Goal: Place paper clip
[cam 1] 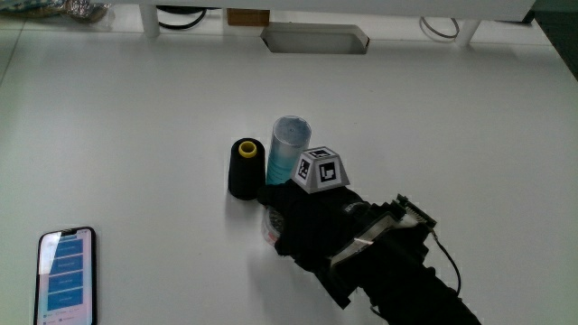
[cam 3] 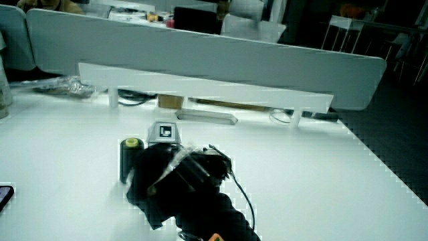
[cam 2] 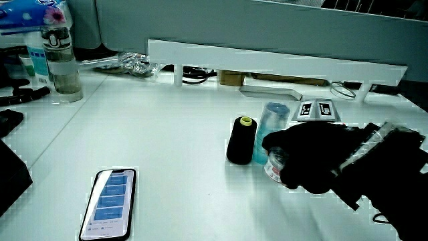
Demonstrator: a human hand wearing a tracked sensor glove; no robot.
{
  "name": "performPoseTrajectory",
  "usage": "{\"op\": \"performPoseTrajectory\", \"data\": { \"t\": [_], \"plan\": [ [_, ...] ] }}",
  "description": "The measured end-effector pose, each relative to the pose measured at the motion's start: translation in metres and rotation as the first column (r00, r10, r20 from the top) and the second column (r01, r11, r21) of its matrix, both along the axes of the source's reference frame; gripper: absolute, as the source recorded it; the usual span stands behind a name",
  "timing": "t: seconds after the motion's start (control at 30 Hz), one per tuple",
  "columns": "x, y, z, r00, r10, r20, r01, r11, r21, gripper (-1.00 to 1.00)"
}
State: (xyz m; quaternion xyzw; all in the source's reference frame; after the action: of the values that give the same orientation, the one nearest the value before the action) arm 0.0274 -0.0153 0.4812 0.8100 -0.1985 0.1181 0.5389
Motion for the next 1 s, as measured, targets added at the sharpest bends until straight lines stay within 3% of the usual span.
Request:
{"op": "performPoseTrajectory", "data": {
  "t": [0.17,0.5,0.8,0.87,1.0],
  "plan": [
    [-0.021,0.005,-0.008,0.998,-0.055,0.022,0.055,0.9984,-0.009,0.0],
    [-0.028,0.01,0.003,0.998,-0.066,-0.003,0.066,0.9978,-0.013,0.0],
    [-0.032,0.022,0.023,0.996,-0.084,-0.03,0.082,0.9934,-0.081,0.0],
    [-0.034,0.024,0.028,0.994,-0.085,-0.062,0.082,0.9949,-0.059,0.0],
    [-0.038,0.03,0.033,0.994,-0.097,-0.051,0.094,0.9938,-0.06,0.0]
  ]
}}
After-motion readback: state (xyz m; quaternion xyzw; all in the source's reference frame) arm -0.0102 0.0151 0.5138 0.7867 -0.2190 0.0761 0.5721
